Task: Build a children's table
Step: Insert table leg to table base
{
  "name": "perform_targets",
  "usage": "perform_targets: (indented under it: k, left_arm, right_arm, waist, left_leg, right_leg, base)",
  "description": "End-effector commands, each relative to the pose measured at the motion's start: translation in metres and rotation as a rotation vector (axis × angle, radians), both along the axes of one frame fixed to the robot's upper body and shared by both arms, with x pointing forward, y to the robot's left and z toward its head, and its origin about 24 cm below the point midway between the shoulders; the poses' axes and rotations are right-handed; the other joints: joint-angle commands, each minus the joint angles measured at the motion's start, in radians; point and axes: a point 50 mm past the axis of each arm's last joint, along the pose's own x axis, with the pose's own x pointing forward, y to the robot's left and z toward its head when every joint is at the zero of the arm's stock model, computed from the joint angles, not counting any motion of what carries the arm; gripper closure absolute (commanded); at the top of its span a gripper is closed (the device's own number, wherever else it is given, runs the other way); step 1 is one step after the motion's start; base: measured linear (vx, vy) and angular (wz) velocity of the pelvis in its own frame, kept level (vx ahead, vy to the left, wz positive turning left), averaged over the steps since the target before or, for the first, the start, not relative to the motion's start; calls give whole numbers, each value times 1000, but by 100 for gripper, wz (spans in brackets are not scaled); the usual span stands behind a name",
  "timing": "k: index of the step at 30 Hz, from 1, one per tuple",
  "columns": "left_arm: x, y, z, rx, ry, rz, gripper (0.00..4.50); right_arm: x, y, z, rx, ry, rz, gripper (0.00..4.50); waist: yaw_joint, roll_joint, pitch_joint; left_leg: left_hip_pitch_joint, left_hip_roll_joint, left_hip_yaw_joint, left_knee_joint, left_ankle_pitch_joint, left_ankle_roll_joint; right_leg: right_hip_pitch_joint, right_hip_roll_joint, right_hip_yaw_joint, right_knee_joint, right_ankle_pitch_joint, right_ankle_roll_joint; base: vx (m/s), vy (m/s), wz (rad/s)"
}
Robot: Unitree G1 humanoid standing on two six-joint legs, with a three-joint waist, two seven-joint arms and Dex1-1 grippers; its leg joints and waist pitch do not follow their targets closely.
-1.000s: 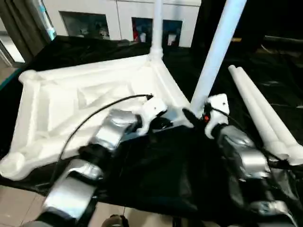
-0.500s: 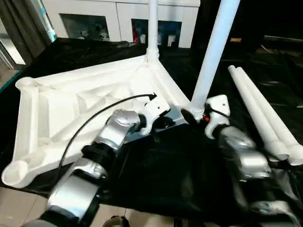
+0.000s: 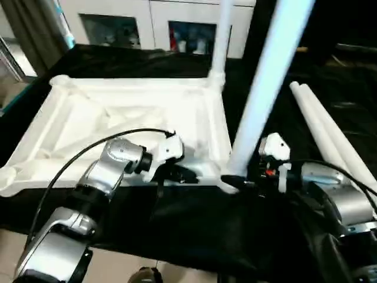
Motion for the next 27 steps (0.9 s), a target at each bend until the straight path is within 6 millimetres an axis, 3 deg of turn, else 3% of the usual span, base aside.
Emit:
perform_targets:
  k: [1, 4, 13, 16, 23, 24, 25, 26, 27]
  left_arm:
    - [-1, -2, 8, -13, -22, -37, 450]
    - [-1, -1, 8, -12, -28, -35, 450]
    - [-1, -1, 9, -20, -34, -21, 450]
    - [1, -2, 8, -24, -43, 4, 450]
    - [17, -10, 1, 4, -113, 203, 450]
    - [24, -23, -2, 10, -123, 302, 450]
    - [26, -26, -2, 9, -126, 323, 450]
    - [26, -27, -3, 9, -128, 330, 450]
    - [26, -27, -3, 9, -128, 330, 450]
  right_arm:
    - [1, 0, 4, -7, 3, 19, 59]
    - [-1, 2, 1, -35, 9, 49, 85]
    - [-3, 9, -5, -28, 34, 58, 165]
    - [-4, 9, -11, -22, 52, 17, 167]
    - [6, 11, -34, -31, 70, -244, 176]
    - [18, 16, -41, 35, 80, -470, 176]
    - [21, 18, -43, 49, 86, -518, 176]
    - [21, 18, -43, 54, 88, -533, 176]
    - [21, 18, -43, 54, 88, -533, 176]
  waist:
    - [-2, -10, -71]
    - [-2, -16, -71]
    - [-1, -16, -71]
    - [-2, -17, -71]
    - [-12, -15, -66]
    - [-18, -18, -66]
    - [-22, -10, -65]
    - [-25, -11, -65]
    - [-28, -16, -65]
  left_leg:
    - [22, 33, -10, -68, -215, 71]
    - [21, 31, -9, -67, -204, 72]
    - [21, 31, -9, -65, -186, 80]
    - [20, 31, -9, -65, -188, 77]
    - [21, 27, -12, -70, -234, 44]
    - [22, 26, -16, -74, -261, 26]
    - [24, 24, -15, -74, -286, 12]
    - [26, 25, -17, -75, -299, 2]
    - [22, 22, -22, -79, -310, -5]
  right_leg:
    - [58, -45, 22, -54, -219, -251]
    - [58, -45, 23, -56, -231, -239]
    - [57, -45, 23, -54, -230, -234]
    - [56, -45, 23, -54, -232, -232]
    - [49, -44, 24, -66, -317, -202]
    - [51, -44, 22, -70, -358, -186]
    - [42, -44, 23, -74, -377, -185]
    - [42, -43, 23, -74, -387, -184]
    - [50, -42, 19, -75, -407, -169]
  base:
    - [0, 0, 0]
    - [0, 0, 0]
    - [0, 0, 0]
    - [0, 0, 0]
    - [0, 0, 0]
    - [0, 0, 0]
    - [0, 0, 0]
    - [0, 0, 0]
    - [0, 0, 0]
